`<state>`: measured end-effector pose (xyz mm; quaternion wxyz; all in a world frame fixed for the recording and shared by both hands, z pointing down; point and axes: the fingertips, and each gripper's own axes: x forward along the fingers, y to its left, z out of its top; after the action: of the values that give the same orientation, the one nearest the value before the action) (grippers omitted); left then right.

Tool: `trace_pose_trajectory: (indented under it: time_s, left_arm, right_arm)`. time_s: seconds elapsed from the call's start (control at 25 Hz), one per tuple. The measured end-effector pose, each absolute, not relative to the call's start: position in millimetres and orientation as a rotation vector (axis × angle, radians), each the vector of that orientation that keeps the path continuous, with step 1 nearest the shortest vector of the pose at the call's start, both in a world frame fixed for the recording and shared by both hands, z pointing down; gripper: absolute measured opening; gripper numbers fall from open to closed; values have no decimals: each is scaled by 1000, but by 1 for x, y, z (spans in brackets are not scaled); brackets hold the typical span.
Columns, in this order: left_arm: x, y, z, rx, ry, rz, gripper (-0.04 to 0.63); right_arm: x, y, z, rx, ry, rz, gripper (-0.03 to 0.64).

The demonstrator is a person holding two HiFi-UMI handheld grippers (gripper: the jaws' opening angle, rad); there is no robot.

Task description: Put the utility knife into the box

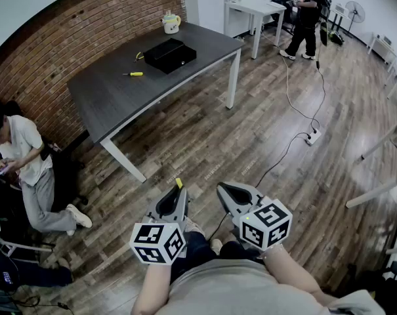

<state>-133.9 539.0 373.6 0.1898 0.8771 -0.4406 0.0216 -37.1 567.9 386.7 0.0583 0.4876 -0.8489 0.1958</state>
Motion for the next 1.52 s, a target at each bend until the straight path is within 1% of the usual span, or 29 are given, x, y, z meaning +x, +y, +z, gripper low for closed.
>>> trace_pose_trajectory:
  time_s: [0.52,0.84,1.04,1.24,1.52]
  left_arm:
    - [-118,536,374,2482,-1211,73,66]
    - [-121,525,363,2515,-1243,75,66]
    - [-130,501,348,2531,-1283,44,66]
    - [-136,468,355,2504,-1288,38,66]
    - [-142,382,355,2498,-1288,11,65]
  right_arm:
    - [-22,563,389,1493,-2559,588,6]
    - [-12,555,368,1548,-2595,500,8]
    - [-6,529,363,1575,-2614,477,6]
    - [-7,501,367,1595,-2586,505,6]
    - [0,424,366,1635,-2534,492,6]
